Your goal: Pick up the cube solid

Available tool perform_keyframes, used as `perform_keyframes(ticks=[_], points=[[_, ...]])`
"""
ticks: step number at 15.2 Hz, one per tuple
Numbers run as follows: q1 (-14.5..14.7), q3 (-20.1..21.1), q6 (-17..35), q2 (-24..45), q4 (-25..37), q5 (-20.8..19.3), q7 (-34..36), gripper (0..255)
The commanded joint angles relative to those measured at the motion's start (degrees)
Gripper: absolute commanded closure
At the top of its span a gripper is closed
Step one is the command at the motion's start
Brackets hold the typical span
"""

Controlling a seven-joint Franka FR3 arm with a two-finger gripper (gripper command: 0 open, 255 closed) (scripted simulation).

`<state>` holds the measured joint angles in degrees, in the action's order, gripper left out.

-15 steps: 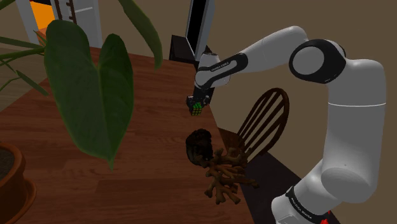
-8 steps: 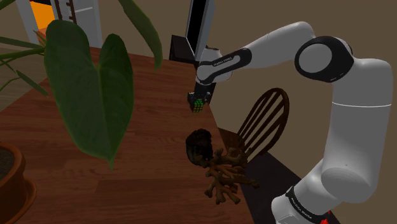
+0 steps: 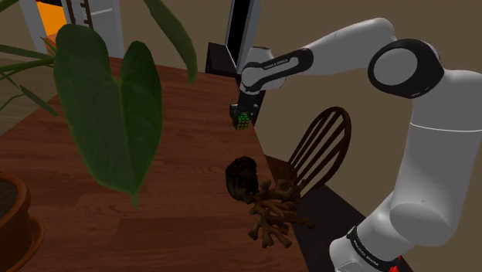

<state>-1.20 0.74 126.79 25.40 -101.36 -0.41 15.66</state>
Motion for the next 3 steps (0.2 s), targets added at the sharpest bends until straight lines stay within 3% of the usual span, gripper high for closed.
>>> perform_keyframes(ticks=[1,3], points=[[0.0,0.0,-1.3,-0.7,0.5,0.0,0.0,255],[0.0,0.0,-1.4,-0.8,0.6,0.0,0.0,255]])
